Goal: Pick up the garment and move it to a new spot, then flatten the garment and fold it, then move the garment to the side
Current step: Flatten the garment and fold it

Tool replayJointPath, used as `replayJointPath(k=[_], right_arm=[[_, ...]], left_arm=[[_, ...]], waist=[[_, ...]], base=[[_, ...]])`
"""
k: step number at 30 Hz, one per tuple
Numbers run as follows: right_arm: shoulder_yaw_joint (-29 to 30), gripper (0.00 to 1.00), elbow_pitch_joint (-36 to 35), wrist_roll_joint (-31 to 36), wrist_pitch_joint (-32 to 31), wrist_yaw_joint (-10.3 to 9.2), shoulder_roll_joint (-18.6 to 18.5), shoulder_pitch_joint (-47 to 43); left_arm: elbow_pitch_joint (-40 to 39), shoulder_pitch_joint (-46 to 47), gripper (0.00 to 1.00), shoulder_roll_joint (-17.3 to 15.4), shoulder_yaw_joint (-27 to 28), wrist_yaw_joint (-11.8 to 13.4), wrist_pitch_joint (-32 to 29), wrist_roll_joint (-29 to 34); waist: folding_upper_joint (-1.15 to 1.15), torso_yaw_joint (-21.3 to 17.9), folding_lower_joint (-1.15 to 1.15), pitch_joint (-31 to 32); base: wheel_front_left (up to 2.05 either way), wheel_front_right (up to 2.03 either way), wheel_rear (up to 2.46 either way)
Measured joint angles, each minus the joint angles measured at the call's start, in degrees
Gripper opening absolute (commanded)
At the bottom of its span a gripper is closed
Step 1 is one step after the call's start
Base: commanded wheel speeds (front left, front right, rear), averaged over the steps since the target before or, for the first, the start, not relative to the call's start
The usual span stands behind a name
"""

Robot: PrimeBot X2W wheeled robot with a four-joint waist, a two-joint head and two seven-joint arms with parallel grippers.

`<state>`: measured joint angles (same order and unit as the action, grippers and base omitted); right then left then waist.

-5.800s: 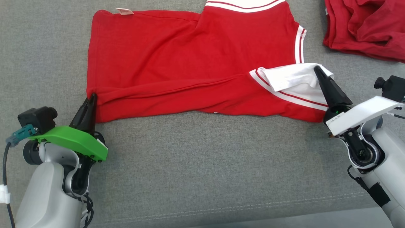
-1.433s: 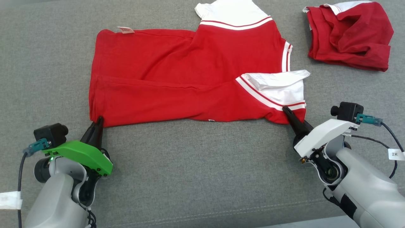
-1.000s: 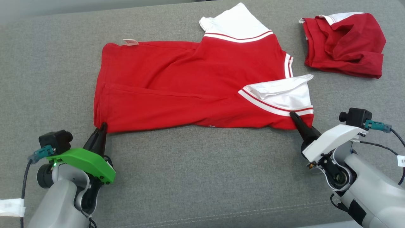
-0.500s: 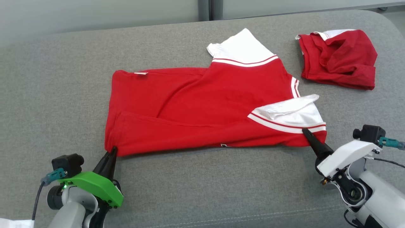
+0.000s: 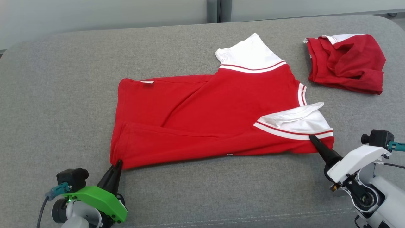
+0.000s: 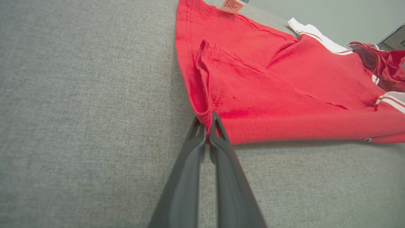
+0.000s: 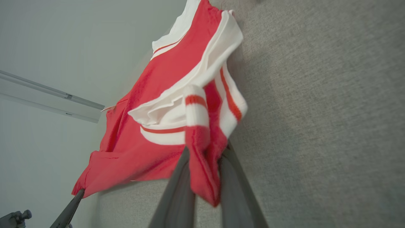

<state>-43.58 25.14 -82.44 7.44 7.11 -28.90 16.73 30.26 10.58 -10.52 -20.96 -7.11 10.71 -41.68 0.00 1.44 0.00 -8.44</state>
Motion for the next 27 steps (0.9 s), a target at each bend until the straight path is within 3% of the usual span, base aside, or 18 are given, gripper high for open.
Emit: replayJointPath(k=[17, 18, 21, 22, 23, 24, 25, 27], right_arm=[[0.32, 0.0, -2.44, -1.3, 0.1, 0.0, -2.75, -3.34], [0.27, 0.05, -2.42, -1.29, 0.1, 0.01, -2.86, -3.34], [0.18, 0.41, -2.4, -1.29, 0.1, 0.0, -2.96, -3.36], [0.18, 0.98, -2.34, -1.3, 0.13, 0.0, -3.03, -3.37], [0.18, 1.0, -2.29, -1.3, 0.15, 0.0, -3.16, -3.41], [0.19, 1.0, -2.27, -1.3, 0.15, 0.0, -3.24, -3.41], [0.19, 1.0, -2.26, -1.3, 0.16, 0.0, -3.26, -3.42], [0.18, 1.0, -2.24, -1.29, 0.3, 0.0, -3.27, -3.42]], left_arm=[[-3.33, -2.73, 0.0, -0.43, -0.66, 0.18, -0.6, -0.02], [-3.38, -2.76, 0.0, -0.49, -0.7, 0.45, -0.86, -0.01], [-3.7, -3.16, 0.0, -0.69, -0.79, 0.85, -1.16, -0.01], [-3.87, -3.48, 0.25, -0.81, -0.79, 0.94, -1.18, -0.01], [-3.94, -3.66, 0.49, -0.89, -0.79, 1.27, -1.43, -0.01], [-3.99, -3.74, 0.87, -0.97, -0.79, 1.34, -1.66, -0.02], [-4.12, -3.79, 1.0, -1.02, -0.79, 1.38, -1.66, -0.02], [-4.58, -3.81, 1.0, -1.09, -0.78, 1.58, -1.67, -0.02]], waist=[[0.0, 0.91, 0.0, -0.17], [0.0, 0.87, 0.0, -0.17], [0.0, 0.78, 0.0, -0.19], [0.0, 0.75, 0.0, -0.2], [0.0, 0.72, 0.0, -0.2], [0.0, 0.69, 0.0, -0.2], [0.0, 0.66, 0.0, -0.19], [0.0, 0.59, 0.0, -0.14]], base=[[0.0, 0.0, 0.0], [0.0, 0.0, 0.0], [0.0, 0.0, 0.0], [0.0, 0.0, 0.0], [0.0, 0.0, 0.0], [0.0, 0.0, 0.0], [0.0, 0.0, 0.0], [0.0, 0.0, 0.0]])
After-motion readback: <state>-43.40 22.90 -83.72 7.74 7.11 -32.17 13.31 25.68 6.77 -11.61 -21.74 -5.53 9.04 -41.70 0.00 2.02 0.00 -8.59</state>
